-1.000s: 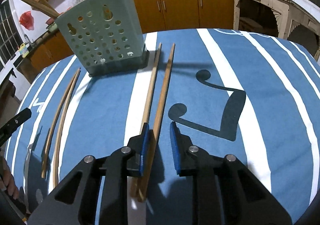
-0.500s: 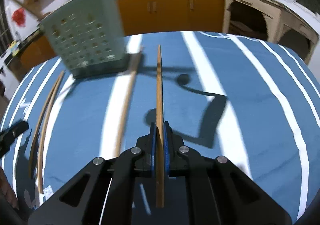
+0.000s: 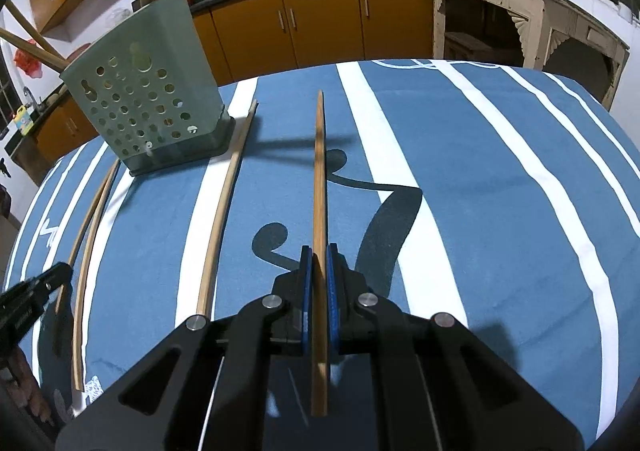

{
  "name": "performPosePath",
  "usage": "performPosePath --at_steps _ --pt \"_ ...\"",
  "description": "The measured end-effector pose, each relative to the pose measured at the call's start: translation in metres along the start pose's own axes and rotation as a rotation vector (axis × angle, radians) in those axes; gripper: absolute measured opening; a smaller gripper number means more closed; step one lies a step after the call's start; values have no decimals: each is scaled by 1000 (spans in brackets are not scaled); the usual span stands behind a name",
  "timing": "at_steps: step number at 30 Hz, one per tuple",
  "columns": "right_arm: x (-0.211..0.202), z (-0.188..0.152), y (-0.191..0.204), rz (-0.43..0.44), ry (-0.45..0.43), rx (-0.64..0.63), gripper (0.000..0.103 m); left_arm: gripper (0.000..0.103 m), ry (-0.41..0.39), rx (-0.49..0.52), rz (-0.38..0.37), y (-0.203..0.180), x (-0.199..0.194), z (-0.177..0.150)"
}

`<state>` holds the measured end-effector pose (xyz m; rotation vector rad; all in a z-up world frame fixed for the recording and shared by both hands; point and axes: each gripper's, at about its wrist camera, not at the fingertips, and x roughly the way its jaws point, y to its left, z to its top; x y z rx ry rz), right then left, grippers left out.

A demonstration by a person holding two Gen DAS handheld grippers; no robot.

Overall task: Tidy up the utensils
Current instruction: 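Lift the left tool's chopstick upright beside the holder while the right tool lifts its own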

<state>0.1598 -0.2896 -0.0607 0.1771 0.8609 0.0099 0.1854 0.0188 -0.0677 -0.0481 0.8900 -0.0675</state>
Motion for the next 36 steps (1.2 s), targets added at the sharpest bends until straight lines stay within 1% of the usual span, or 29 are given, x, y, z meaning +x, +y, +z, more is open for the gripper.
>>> performPosePath --at_steps 4,7,20,24,29,36 --pt "0 -1 1 -5 -6 -10 8 8 -2 -29 43 21 2 7" --pt "0 -1 1 -4 -6 -9 8 9 -2 -30 47 30 2 8" --pt "-1 -4 2 -8 -5 -14 8 11 -1 1 71 27 2 8" --pt "-5 -9 2 -10 -3 -25 8 11 0 9 74 26 1 6" --pt "-10 -14 -1 2 -2 -16 8 11 0 14 73 26 -2 1" --pt "-12 -16 -2 14 0 -12 8 10 -1 -5 59 25 -8 -7"
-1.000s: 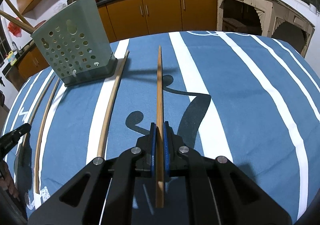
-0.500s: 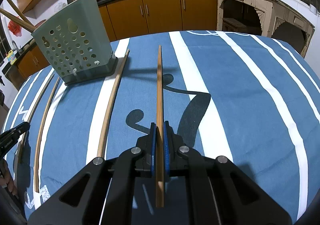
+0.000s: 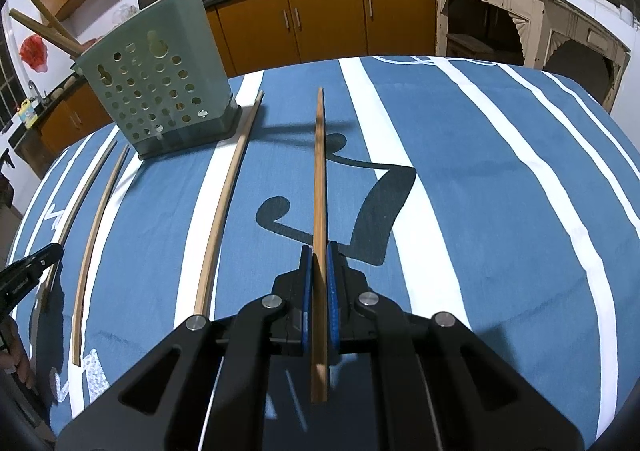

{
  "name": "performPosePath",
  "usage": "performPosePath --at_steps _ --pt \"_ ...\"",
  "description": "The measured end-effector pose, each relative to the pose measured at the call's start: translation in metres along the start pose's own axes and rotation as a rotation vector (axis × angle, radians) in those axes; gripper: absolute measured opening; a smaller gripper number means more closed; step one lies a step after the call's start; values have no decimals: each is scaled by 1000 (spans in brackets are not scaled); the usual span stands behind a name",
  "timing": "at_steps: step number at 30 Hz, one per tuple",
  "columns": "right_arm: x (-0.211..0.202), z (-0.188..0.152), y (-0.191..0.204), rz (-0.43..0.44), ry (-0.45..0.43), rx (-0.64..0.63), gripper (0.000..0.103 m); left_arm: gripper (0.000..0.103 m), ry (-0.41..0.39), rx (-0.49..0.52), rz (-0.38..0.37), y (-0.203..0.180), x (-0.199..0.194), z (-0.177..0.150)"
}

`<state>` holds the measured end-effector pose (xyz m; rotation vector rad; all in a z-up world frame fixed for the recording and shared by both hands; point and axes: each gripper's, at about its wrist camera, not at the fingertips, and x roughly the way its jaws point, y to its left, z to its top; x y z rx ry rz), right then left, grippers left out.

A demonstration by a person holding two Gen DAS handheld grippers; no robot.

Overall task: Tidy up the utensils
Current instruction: 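Lift the left tool's chopstick upright beside the holder while the right tool lifts its own, then lower the left tool's chopstick into the holder while the right tool lowers its own in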

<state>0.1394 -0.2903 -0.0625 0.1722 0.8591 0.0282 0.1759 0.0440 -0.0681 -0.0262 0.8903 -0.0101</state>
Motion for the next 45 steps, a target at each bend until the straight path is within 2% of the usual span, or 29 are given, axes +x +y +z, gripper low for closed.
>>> performPosePath --at_steps 5,11,20,33,45 --pt "-5 -1 -3 10 -5 13 8 8 10 3 -14 2 -4 -3" --pt "-28 5 -5 4 -74 3 8 8 7 -1 -22 7 -16 -2" --pt "-54 19 -10 13 -156 14 8 8 -100 16 -24 7 -56 12" --pt "-90 41 -7 43 -302 10 8 8 -288 -20 -51 14 -111 45" --pt "-106 55 -4 75 -355 18 8 8 -358 0 -61 6 -133 64"
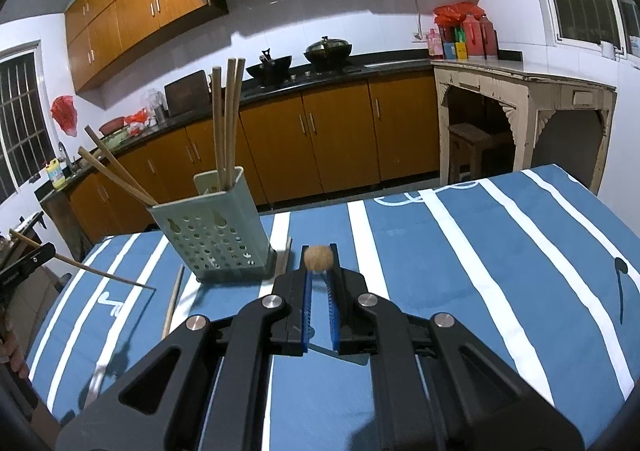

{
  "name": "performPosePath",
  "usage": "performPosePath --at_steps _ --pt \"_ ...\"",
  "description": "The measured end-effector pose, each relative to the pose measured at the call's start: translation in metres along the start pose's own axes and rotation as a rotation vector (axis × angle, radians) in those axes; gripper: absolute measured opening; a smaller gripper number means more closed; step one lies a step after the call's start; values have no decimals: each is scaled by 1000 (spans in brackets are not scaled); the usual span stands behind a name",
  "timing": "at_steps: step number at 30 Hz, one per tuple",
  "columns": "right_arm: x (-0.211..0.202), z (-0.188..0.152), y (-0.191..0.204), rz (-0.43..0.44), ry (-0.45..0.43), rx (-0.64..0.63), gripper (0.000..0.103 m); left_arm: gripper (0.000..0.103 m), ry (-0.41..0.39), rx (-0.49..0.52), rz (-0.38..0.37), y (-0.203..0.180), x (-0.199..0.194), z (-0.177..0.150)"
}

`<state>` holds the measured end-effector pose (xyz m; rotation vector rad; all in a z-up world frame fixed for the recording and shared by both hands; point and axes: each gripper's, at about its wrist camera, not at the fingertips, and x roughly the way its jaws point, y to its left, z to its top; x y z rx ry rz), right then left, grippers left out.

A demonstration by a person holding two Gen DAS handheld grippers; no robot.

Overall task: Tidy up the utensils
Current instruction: 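Lower the left tool's chopstick into the holder while the right tool lowers its own in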

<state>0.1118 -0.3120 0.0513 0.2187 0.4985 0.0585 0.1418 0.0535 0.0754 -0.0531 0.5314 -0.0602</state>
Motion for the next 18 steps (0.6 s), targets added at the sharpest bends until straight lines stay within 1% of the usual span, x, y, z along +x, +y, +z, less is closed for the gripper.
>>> performPosePath --at_steps 13,18 --pt "-12 17 7 23 -38 -10 8 8 -48 22 -9 -5 -17 15" --pt "-24 29 10 52 -65 -2 8 8 -79 25 -37 -11 -31 27"
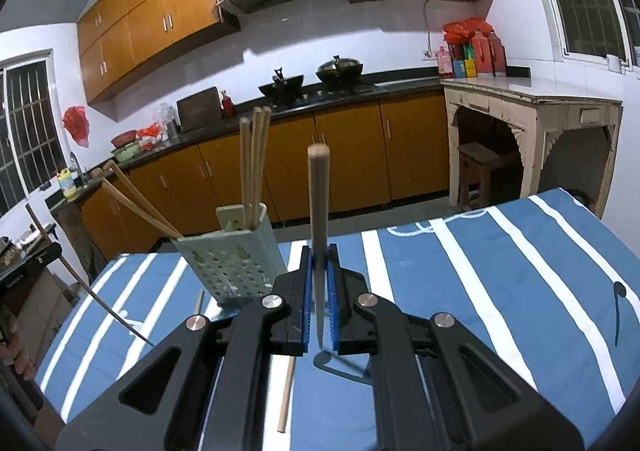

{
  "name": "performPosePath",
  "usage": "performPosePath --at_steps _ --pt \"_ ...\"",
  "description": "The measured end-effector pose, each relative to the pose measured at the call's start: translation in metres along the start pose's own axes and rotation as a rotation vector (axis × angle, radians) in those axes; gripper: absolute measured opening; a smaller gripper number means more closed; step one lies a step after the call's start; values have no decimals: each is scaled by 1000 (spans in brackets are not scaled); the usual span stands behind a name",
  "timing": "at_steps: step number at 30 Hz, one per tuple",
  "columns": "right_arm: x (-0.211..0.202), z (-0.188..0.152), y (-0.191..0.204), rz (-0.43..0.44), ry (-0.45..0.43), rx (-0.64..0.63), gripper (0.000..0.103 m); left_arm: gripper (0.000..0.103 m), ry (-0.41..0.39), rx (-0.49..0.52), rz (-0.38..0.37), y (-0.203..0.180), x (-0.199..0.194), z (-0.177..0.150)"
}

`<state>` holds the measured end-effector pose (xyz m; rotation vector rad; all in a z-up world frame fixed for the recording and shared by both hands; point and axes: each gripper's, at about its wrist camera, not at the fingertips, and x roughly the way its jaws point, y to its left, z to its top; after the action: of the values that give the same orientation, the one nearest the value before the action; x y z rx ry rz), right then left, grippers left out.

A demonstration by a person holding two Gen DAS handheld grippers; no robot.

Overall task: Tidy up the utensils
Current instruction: 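Lower the left tool's chopstick into the holder while the right tool lowers its own in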

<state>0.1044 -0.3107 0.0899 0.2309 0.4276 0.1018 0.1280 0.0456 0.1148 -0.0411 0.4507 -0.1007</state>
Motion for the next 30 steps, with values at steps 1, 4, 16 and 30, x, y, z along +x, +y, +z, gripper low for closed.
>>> performPosePath --at_steps 1,4,16,30 --pt "-3 4 1 9 -7 4 8 8 -6 0 -6 -2 -2 3" --pt "-11 14 5 35 -35 10 8 8 -29 -2 -33 -8 -10 12" --pt "-33 76 42 164 -203 -6 8 8 -162 -10 -138 -53 -24 64" --pt "19 97 70 147 -273 -49 8 8 -238 -27 -106 -85 37 111"
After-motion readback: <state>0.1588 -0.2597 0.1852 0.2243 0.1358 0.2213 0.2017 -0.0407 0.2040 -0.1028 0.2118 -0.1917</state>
